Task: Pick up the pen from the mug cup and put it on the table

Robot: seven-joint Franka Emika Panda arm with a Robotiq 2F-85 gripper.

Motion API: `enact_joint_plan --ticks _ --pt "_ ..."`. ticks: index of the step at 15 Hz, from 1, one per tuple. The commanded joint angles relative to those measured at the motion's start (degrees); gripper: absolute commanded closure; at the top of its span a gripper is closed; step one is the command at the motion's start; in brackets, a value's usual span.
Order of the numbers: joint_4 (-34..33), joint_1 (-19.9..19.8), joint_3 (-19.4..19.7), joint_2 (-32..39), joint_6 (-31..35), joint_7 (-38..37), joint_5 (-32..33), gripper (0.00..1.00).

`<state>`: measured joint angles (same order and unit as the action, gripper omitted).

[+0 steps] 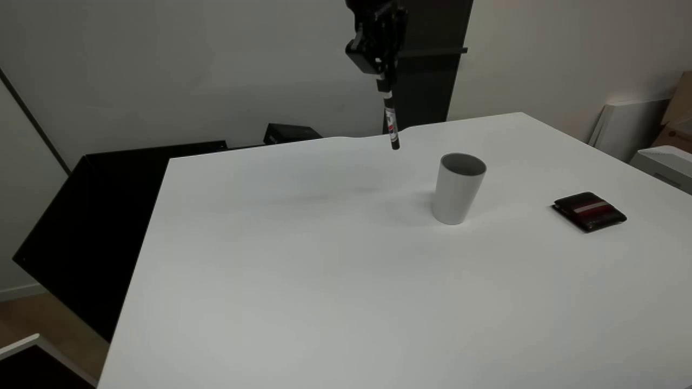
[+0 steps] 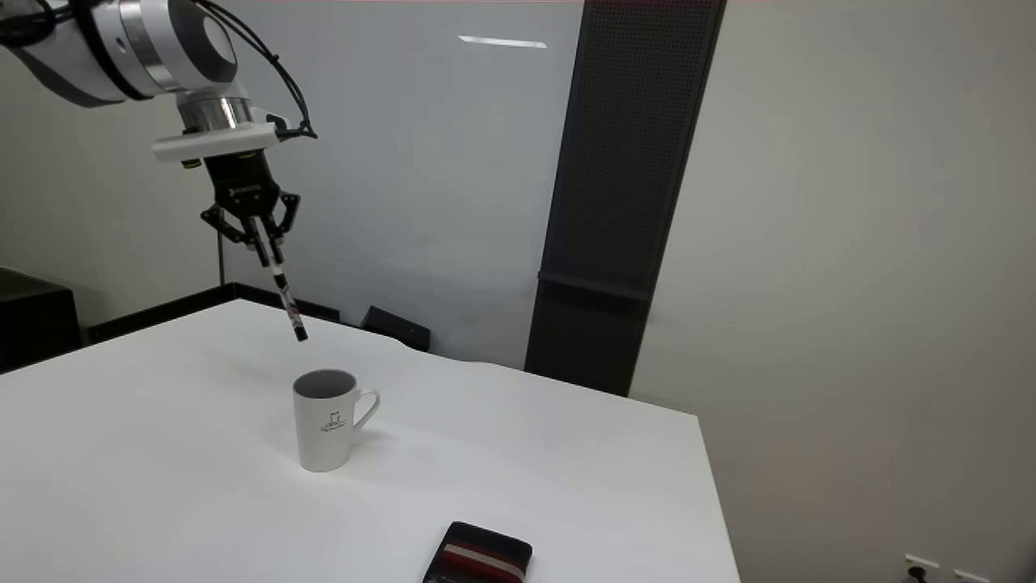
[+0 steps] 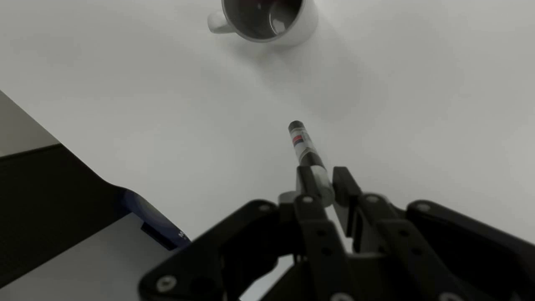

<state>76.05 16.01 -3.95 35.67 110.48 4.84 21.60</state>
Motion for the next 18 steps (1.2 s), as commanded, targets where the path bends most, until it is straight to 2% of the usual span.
enact_joint_plan --ticks 1,6,11,14,18 --pt "4.1 0.7 -1.0 -1.1 4.5 1.0 0.5 0.93" --pt "7.6 -0.2 -1.7 0.3 8.4 3.8 -0.9 0.93" --pt "6.2 -3.7 -4.2 3.2 4.4 9.5 -9.8 0.93" --pt "2.8 -5.9 -5.1 5.9 -4.3 11.1 -16.2 0.93" --pt "-0.9 -6.9 -4.4 8.6 -12.6 9.9 -19.2 0.93"
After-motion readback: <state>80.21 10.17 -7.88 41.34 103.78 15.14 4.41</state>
